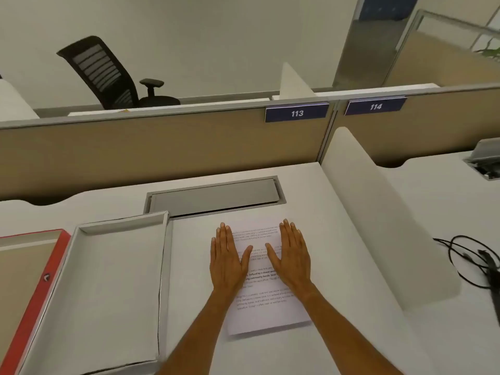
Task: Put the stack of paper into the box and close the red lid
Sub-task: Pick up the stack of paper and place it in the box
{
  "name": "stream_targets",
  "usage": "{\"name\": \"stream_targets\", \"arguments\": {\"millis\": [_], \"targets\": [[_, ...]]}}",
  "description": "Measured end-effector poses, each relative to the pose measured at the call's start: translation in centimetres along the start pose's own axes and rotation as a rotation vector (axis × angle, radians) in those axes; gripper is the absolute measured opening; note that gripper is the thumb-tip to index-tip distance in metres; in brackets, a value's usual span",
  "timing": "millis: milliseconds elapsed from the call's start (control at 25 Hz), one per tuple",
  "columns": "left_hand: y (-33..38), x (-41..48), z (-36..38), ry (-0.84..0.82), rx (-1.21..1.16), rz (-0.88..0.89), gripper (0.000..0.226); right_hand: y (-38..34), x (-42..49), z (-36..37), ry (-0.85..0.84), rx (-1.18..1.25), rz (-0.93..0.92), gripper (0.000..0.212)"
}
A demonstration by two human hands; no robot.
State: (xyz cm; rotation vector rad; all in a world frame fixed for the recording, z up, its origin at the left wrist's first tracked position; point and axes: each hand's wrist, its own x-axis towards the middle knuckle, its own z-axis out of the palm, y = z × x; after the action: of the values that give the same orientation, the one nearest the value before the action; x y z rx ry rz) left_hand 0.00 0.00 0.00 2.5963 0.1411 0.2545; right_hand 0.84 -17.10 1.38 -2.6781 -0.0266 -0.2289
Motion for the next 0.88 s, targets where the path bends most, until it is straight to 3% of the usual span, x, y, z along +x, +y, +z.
{"name": "stream_targets", "arguments": {"millis": [600,760,880], "targets": [[-0.6,-1.8,0.6,-0.074,0.037,-0.195,0.087,0.2,-2.1,1.3,-0.105,0.043,0.114,0.084],[1.1,-2.2,-0.3,-0.039,0.208,-0.357,0.08,-0.9,-2.4,0.6,-0.07,0.034,0.356,0.094],[2.9,-2.0,-1.3,-0.141,0.119,-0.588,0.083,-1.8,-1.8,-0.5,-0.086,-0.027,0.563,0.092]]}}
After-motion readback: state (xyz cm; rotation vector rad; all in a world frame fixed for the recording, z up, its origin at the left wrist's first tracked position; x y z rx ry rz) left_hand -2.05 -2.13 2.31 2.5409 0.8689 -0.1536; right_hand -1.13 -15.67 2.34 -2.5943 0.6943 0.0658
